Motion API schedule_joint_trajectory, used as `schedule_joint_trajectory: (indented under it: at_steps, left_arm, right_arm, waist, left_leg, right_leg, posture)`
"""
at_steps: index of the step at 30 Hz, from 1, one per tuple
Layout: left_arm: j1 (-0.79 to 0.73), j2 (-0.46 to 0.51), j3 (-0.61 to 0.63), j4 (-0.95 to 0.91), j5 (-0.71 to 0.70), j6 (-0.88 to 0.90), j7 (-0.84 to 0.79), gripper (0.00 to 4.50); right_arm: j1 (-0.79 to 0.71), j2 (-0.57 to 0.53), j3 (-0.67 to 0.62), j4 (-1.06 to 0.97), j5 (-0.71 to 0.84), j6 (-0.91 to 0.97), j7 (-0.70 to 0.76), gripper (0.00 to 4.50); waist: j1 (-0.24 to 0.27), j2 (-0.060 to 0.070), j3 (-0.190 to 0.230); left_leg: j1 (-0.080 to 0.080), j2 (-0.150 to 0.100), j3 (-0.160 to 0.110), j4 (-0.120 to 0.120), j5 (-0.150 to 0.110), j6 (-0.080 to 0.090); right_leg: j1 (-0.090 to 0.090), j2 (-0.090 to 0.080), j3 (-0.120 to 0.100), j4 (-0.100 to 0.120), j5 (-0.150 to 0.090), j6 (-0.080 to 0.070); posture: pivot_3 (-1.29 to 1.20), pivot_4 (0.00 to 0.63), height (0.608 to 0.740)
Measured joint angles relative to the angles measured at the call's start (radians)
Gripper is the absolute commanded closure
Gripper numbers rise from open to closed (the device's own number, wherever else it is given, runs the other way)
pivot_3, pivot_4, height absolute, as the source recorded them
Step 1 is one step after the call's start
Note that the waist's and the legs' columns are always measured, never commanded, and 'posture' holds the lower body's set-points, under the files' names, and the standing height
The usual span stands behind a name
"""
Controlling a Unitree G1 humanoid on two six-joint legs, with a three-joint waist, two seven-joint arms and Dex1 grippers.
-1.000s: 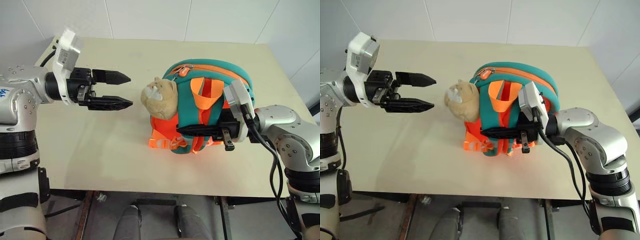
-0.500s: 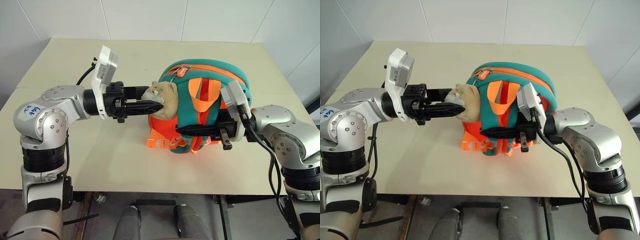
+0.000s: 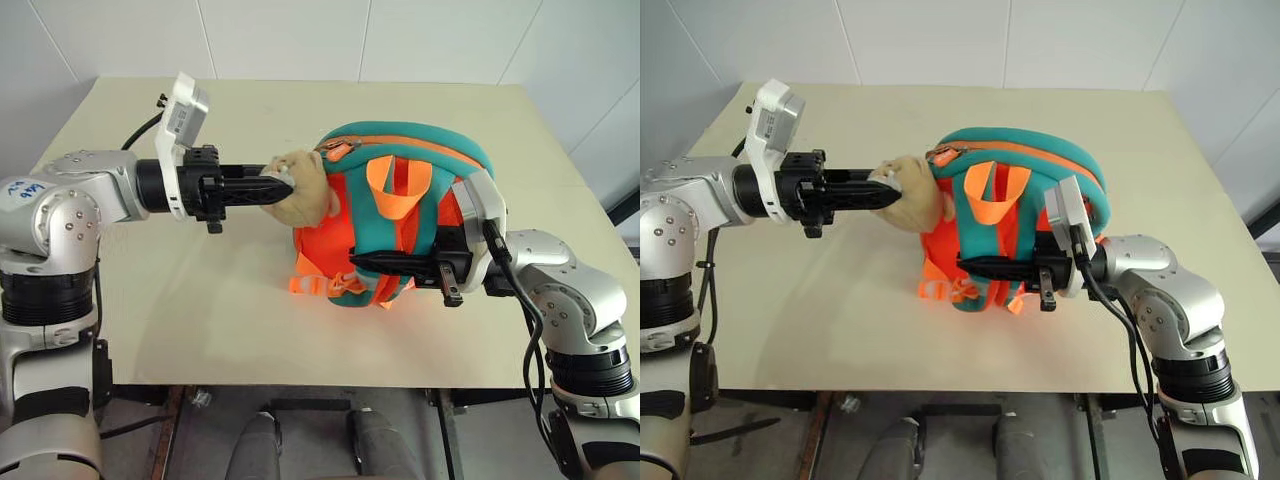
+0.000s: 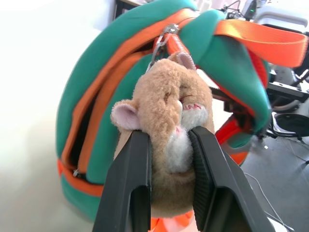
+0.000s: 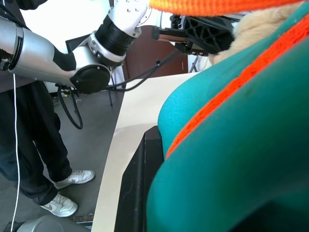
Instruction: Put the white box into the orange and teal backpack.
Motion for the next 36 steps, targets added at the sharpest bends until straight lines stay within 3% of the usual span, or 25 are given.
schedule_joint_trajectory:
  at_steps: [5,20,26,32,36]
  left_arm:
    - [-0.040,0.045,-0.072,0.125,0.071,-0.069,-0.051,3.83]
    - [-0.086,0.041,-0.257,0.420,0.325,-0.227,-0.173,3.83]
    - [-0.044,-0.006,-0.326,0.450,0.408,-0.289,-0.196,3.85]
    - [-0.019,-0.089,-0.277,0.466,0.418,-0.329,-0.156,3.86]
    - [0.021,-0.097,-0.197,0.459,0.395,-0.366,-0.154,2.59]
  right_arm:
    - [0.015,0.000,-0.004,-0.007,0.000,-0.002,-0.007,4.50]
    - [0.043,-0.003,-0.034,-0.046,0.010,0.000,-0.034,4.50]
    - [0.043,-0.004,-0.034,-0.049,0.011,0.002,-0.039,4.50]
    - [0.043,-0.021,-0.034,-0.049,0.010,0.014,-0.054,4.50]
    - [0.043,-0.121,-0.033,-0.060,0.003,0.077,-0.074,4.50]
  waist:
    - [-0.003,0.000,0.000]
    - [-0.003,0.000,0.000]
    - [-0.002,0.000,0.000]
    - [0.002,0.000,0.000]
    - [0.006,0.000,0.000]
  left_leg:
    - [0.000,0.000,0.000,-0.001,0.000,0.000]
    - [-0.001,0.000,0.000,-0.003,0.000,0.000]
    - [-0.001,0.000,0.000,-0.003,0.000,0.000]
    - [-0.001,0.000,0.000,-0.002,0.000,0.000]
    - [-0.002,0.000,0.000,-0.002,0.000,0.000]
  right_leg:
    - [0.000,0.000,0.000,0.000,0.000,0.000]
    - [-0.001,0.000,0.000,-0.002,0.000,0.000]
    - [-0.001,0.000,0.000,-0.002,0.000,0.000]
    - [-0.001,0.000,0.000,-0.002,0.000,0.000]
    - [-0.001,-0.001,0.000,-0.002,0.000,0.000]
  posture:
    - [0.00,0.150,0.740]
    - [0.00,0.150,0.740]
    - [0.00,0.150,0.740]
    - [0.00,0.150,0.740]
    - [0.00,0.150,0.740]
